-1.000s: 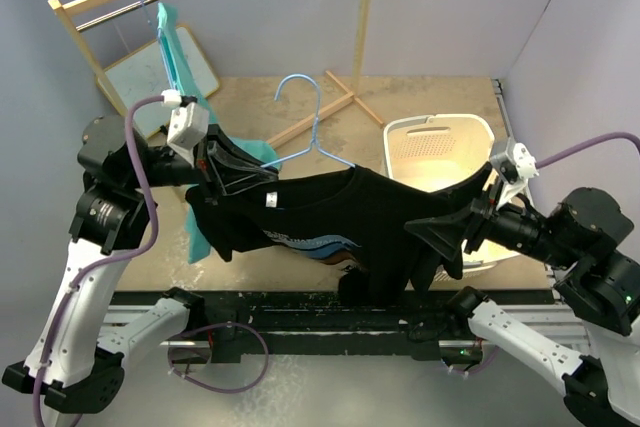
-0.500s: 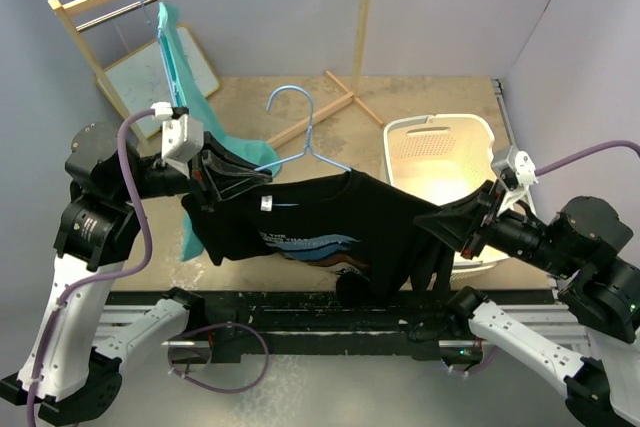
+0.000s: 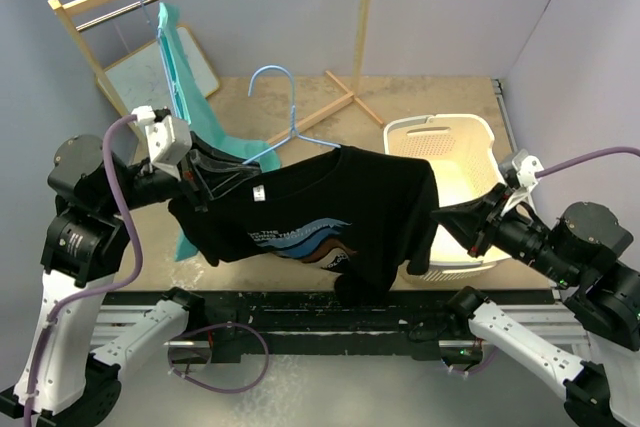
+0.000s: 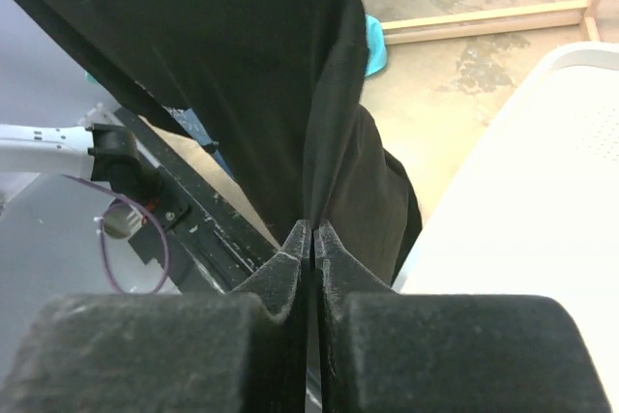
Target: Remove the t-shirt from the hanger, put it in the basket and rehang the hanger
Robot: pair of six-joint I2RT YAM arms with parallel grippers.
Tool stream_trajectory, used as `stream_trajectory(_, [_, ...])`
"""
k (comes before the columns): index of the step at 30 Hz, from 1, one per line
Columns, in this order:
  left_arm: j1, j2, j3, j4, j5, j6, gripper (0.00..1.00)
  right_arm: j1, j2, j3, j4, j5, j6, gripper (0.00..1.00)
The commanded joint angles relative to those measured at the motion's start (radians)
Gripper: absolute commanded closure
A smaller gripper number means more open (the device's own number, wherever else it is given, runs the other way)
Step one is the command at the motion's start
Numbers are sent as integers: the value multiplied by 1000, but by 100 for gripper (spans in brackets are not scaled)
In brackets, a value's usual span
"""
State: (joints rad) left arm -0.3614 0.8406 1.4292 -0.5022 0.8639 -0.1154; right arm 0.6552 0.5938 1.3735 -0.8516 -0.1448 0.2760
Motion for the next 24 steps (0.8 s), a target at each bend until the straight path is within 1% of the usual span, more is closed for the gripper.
stream_trajectory(1, [6,-25,47,47,-50,3,100,-3,-30,2,-2,46,-10,100])
stream_trajectory(3, [5,-34,47,47,-50,0,100,-2,-27,9,-11,106,0,100])
stream_trajectory(5, [5,-46,48,42,-49,0,100,-3,-20,22,-32,250,20,100])
stream_trajectory(8, [5,-54,60,30,-27,-3,100,-3,-21,14,-19,300,18,100])
stream_trajectory(9, [5,-58,68,21,-29,-4,100,-3,-11,16,-31,339,29,100])
stream_trajectory(13, [5,-89,110,-1,-34,-17,100,-1,39,8,-143,636,123,100])
stream_trajectory(14, [5,-95,127,-11,-34,-18,100,-1,45,2,-164,690,151,100])
stream_trajectory(15, [4,-100,145,-26,-37,-17,100,2,49,-2,-174,708,161,100])
stream_trajectory(17, [5,-99,180,-59,-42,-7,100,4,55,-14,-159,676,150,100])
stream_trajectory(18, [5,-97,190,-71,-45,-3,100,4,61,-17,-147,622,134,100])
stream_trajectory(19, [5,-99,196,-78,-50,0,100,3,61,-25,-121,540,109,100])
stream_trajectory(20, [4,-100,196,-80,-51,1,100,3,55,-43,-71,428,83,100])
stream_trajectory(21, [5,-100,194,-81,-50,0,100,3,44,-60,-21,314,61,92])
stream_trajectory(22, [5,-99,191,-80,-41,-3,100,3,32,-72,21,209,45,80])
stream_trajectory(23, [4,-99,188,-81,-31,-7,100,4,23,-76,57,142,37,63])
stream_trajectory(24, [4,-98,184,-81,-24,-8,100,3,13,-73,89,109,22,52])
